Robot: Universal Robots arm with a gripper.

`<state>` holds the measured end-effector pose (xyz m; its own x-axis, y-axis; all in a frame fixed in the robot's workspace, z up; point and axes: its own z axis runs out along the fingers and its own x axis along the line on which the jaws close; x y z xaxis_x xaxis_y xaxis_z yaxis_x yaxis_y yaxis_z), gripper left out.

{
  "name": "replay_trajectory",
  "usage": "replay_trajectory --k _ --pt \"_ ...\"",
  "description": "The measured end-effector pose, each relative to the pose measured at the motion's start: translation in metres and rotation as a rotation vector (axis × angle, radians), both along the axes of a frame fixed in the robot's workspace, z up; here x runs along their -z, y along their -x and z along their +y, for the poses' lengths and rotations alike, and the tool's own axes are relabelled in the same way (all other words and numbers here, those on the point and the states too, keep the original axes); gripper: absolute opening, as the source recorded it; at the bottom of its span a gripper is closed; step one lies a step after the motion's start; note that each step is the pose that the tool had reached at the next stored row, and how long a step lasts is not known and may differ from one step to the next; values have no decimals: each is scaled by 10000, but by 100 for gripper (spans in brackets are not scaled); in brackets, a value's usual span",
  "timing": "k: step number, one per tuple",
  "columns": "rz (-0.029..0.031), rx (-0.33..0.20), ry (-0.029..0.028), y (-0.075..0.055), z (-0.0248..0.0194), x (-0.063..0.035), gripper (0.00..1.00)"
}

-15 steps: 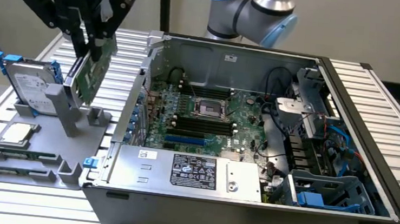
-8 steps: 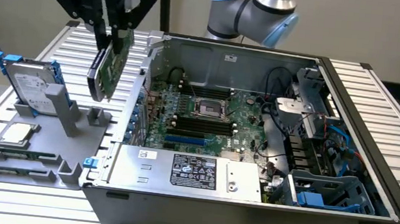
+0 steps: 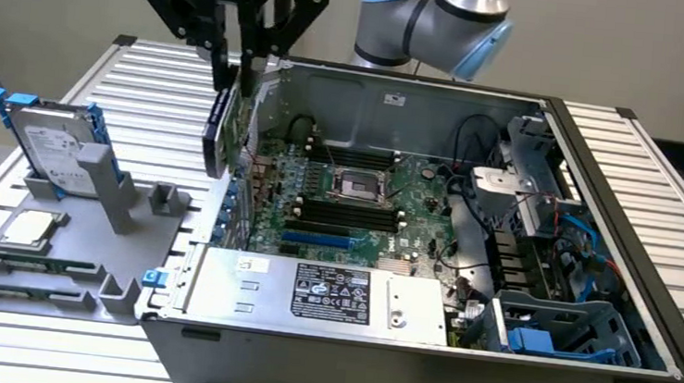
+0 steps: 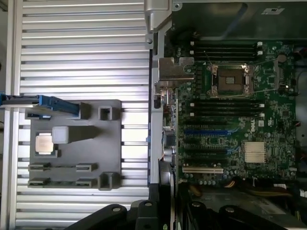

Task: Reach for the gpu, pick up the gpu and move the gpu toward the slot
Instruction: 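Pick up the gpu and move the gpu toward the slot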

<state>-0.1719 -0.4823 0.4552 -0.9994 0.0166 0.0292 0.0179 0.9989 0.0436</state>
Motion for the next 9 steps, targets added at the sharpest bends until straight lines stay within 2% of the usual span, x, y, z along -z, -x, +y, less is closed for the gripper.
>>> replay_trajectory --k 5,9 --pt "2 -1 0 -227 8 29 26" --pt "3 -1 1 -407 40 86 26"
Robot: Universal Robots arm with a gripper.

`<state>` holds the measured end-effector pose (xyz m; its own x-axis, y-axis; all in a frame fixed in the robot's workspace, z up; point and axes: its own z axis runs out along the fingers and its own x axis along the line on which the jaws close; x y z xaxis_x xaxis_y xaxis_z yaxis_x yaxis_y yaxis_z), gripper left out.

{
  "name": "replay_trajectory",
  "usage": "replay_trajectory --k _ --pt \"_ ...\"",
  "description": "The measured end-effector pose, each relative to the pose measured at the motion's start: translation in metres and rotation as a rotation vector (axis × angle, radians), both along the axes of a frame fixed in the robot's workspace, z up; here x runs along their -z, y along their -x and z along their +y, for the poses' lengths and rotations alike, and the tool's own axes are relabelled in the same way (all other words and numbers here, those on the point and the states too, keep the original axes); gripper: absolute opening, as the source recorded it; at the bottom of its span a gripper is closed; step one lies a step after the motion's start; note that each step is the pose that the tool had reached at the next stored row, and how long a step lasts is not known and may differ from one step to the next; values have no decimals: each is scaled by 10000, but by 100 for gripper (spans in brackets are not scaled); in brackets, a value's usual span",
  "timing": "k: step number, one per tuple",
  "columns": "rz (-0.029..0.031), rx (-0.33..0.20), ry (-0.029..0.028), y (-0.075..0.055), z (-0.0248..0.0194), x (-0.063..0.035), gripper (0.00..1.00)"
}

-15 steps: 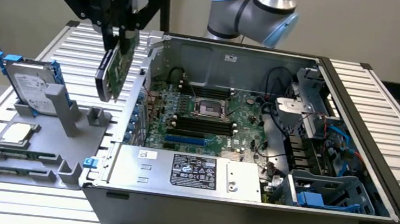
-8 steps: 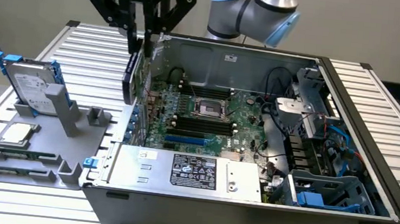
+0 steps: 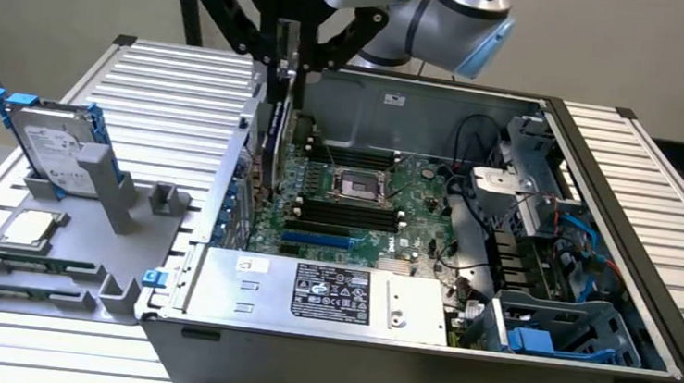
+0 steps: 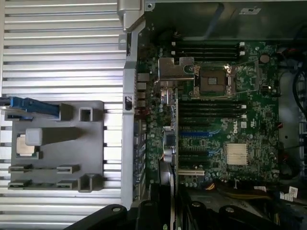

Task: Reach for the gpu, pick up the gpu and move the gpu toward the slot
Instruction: 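Pick up the gpu and move the gpu toward the slot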

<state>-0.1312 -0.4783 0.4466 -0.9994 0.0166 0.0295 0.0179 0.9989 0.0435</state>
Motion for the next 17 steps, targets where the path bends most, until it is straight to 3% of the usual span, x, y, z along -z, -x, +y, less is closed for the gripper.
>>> replay_trajectory --k 10,17 --pt "-1 0 -1 -455 154 182 26" --pt "0 0 -1 -721 294 310 26"
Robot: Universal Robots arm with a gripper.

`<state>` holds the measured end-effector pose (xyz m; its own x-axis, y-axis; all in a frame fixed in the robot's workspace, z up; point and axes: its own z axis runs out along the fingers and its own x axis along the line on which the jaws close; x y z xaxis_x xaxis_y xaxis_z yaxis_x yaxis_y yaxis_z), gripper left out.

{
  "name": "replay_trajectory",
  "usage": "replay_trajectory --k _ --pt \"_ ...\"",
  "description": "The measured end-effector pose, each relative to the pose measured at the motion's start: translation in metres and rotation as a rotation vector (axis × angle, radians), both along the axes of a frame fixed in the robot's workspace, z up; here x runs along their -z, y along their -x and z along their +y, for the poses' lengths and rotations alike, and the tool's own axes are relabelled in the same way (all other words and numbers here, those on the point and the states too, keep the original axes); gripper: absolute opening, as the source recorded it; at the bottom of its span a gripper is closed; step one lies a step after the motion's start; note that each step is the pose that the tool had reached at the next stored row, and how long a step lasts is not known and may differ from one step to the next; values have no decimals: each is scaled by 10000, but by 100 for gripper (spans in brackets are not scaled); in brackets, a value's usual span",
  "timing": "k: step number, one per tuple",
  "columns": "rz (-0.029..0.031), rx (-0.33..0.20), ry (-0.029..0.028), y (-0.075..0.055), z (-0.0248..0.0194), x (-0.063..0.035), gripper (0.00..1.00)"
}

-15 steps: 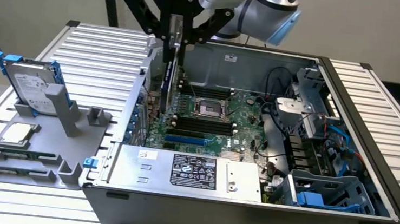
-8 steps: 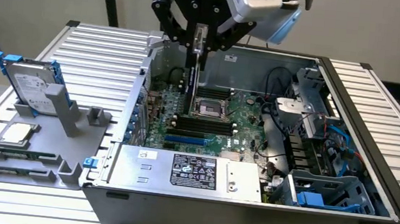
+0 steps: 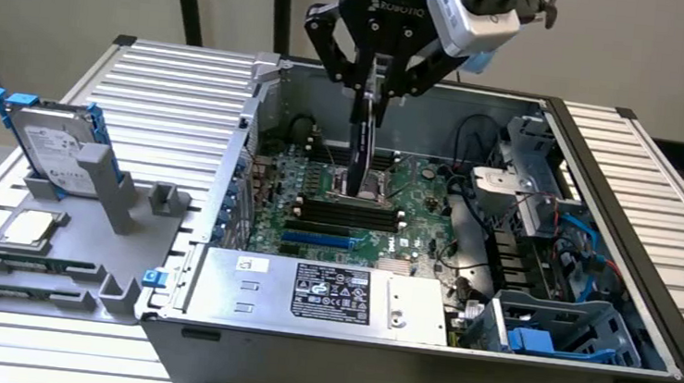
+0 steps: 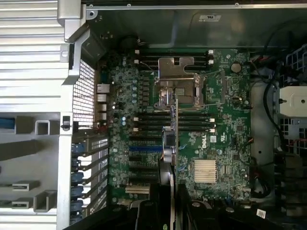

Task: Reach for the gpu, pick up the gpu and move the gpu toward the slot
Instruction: 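Pick up the gpu and move the gpu toward the slot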

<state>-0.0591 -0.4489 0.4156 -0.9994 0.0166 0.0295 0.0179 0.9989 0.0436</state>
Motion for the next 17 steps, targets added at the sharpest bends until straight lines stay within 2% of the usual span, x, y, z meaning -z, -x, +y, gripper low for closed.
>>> replay_trajectory --k 9,17 --pt "0 -10 0 -178 193 163 26" --pt "0 -48 19 -307 318 309 26"
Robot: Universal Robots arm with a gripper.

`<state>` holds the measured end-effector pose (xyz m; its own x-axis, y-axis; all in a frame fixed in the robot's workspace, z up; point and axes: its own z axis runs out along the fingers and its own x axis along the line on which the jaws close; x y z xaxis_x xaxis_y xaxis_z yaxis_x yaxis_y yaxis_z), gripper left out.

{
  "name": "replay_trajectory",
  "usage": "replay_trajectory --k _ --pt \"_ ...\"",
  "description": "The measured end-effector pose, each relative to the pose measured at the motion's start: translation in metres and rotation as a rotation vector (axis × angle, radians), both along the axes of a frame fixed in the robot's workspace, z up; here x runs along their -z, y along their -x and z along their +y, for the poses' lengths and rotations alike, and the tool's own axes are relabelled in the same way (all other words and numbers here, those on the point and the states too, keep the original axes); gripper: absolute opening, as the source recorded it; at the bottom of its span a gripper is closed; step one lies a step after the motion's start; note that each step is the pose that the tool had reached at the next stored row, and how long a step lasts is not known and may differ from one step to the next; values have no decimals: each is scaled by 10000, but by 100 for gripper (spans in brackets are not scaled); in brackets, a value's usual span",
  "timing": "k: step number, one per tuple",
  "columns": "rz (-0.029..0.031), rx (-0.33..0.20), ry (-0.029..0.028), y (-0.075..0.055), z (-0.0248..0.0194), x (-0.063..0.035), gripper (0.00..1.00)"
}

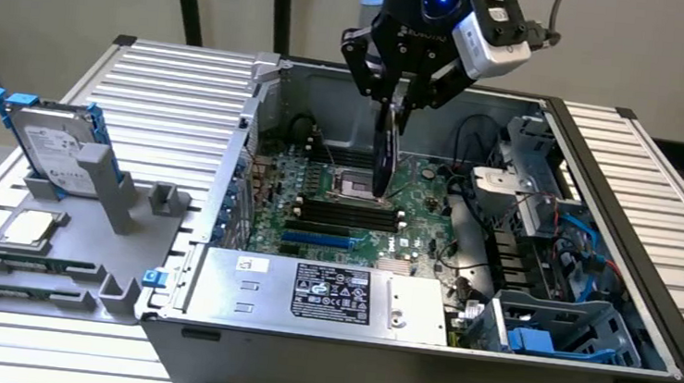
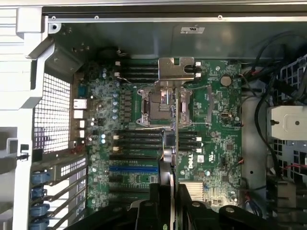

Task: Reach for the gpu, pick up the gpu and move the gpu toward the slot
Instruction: 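Pick up the gpu and move the gpu toward the slot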

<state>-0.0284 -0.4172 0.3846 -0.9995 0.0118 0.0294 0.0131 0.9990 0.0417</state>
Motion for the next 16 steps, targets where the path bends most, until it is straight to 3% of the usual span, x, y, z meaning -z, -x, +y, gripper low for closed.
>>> replay_trajectory --k 6,16 --pt "0 -38 36 -106 54 105 26" --pt "11 -65 41 -161 58 117 26"
